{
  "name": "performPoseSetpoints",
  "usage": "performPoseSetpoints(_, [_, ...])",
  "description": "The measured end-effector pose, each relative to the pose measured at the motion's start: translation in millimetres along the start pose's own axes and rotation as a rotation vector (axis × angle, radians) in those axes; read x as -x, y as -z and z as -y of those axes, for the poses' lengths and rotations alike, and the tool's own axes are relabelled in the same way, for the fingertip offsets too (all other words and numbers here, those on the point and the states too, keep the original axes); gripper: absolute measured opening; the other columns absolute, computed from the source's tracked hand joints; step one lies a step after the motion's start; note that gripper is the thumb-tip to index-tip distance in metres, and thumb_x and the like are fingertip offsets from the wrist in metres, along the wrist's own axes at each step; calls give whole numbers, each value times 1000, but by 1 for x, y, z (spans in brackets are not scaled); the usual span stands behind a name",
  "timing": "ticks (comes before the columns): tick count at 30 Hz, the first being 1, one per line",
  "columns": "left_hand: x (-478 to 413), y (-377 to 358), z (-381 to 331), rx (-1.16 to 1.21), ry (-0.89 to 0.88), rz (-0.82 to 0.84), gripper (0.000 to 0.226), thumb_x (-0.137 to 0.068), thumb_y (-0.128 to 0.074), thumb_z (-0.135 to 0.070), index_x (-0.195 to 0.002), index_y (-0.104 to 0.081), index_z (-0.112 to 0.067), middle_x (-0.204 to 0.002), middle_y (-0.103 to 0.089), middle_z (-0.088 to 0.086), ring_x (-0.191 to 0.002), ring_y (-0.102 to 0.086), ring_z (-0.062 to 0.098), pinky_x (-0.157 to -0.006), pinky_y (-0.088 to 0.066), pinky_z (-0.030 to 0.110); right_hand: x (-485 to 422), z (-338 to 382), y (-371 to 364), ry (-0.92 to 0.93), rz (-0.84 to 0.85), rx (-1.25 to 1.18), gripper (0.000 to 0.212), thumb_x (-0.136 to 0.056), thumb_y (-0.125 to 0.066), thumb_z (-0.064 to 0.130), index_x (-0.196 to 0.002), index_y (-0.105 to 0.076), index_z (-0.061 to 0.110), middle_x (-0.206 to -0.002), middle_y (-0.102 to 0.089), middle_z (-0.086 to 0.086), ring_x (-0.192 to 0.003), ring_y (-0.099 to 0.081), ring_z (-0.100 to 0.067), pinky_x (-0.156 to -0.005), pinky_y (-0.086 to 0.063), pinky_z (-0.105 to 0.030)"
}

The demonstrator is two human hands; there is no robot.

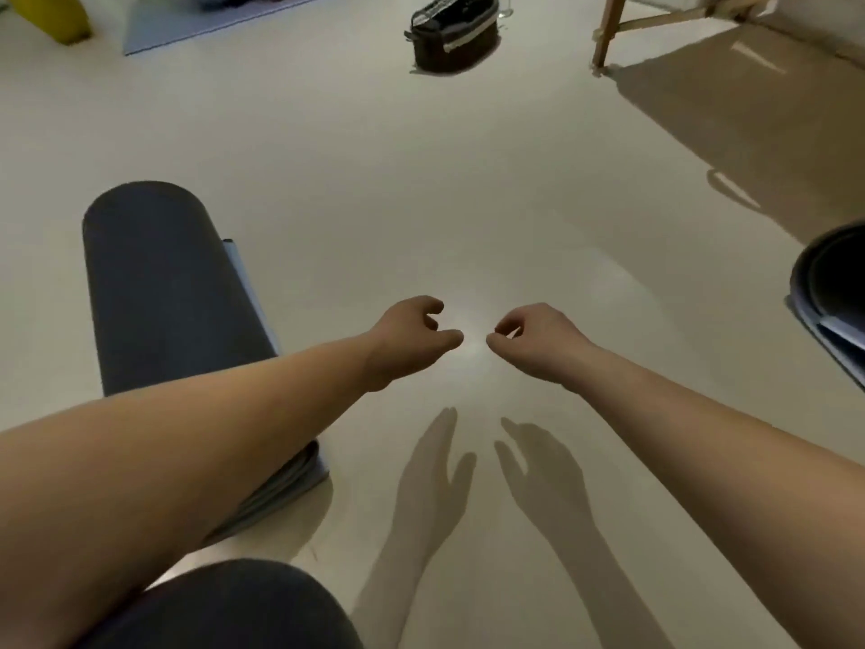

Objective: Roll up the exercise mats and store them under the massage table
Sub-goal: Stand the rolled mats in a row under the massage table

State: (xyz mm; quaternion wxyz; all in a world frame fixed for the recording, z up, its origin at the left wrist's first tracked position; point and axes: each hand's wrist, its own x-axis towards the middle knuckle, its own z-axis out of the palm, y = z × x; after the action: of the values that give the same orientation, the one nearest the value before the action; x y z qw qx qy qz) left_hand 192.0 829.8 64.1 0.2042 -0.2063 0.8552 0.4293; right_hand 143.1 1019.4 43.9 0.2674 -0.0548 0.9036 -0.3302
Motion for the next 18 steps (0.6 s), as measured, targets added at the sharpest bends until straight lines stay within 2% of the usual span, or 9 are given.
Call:
performPoseSetpoints(3, [4, 67, 44, 40, 30, -104, 68, -98, -70, -36, -158, -44, -19, -147, -57, 6, -118, -63, 22, -99, -53, 34, -18, 67, -43, -2, -3, -143, 25, -100, -60, 36, -110, -72, 16, -102, -73, -3, -93, -73, -27, -81, -60, -41])
performPoseSetpoints(5, [13, 115, 79, -27, 7, -225, 65, -100, -68, -34, -158, -43, -19, -154, -54, 5, -131, -58, 24, -107, -51, 38, -24, 117, -88, 6, 70, -226, 31, -98, -61, 42, -115, -71, 18, -112, -73, -4, -97, -72, -27, -79, -58, -40])
performPoseSetpoints(8, [38, 186, 127, -111, 3, -436, 62, -100, -67, -33, -157, -46, -21, -158, -49, 0, -144, -49, 23, -119, -42, 44, -25, 177, -158, 30, 282, -249, 62, -95, -66, 60, -142, -59, 21, -133, -63, -2, -108, -66, -25, -80, -59, -39])
performPoseSetpoints(11, [62, 246, 189, -161, 200, -578, 85, -82, -74, -57, -155, -45, -24, -160, -46, 3, -144, -47, 31, -116, -45, 54, -21, 215, -206, -6, 447, -271, 85, -89, -72, 68, -156, -45, 24, -142, -55, 1, -118, -60, -25, -86, -56, -43])
performPoseSetpoints(13, [83, 261, 226, -7, 350, -542, 106, -68, -79, -70, -156, -39, -26, -160, -46, 3, -142, -49, 34, -114, -47, 55, -17, 222, -228, -44, 501, -322, 92, -84, -77, 68, -158, -42, 26, -141, -56, 3, -112, -60, -21, -78, -53, -35])
performPoseSetpoints(15, [102, 254, 254, 271, 442, -425, 109, -76, -87, -61, -162, -28, -26, -160, -41, -1, -144, -45, 33, -117, -42, 53, -17, 221, -243, -68, 500, -364, 98, -78, -82, 70, -158, -42, 30, -145, -59, 6, -106, -64, -14, -68, -48, -27])
performPoseSetpoints(16, [106, 245, 267, 382, 489, -352, 113, -77, -87, -60, -164, -21, -30, -162, -39, -1, -145, -43, 35, -116, -40, 58, -18, 219, -249, -91, 504, -390, 98, -75, -83, 71, -156, -44, 32, -143, -61, 8, -104, -65, -11, -67, -47, -26])
performPoseSetpoints(18, [110, 224, 284, 516, 541, -244, 124, -65, -87, -74, -161, -12, -48, -160, -39, -2, -138, -48, 40, -107, -44, 71, -20, 216, -254, -123, 533, -414, 93, -72, -83, 75, -150, -49, 36, -136, -65, 12, -104, -67, -9, -69, -50, -29])
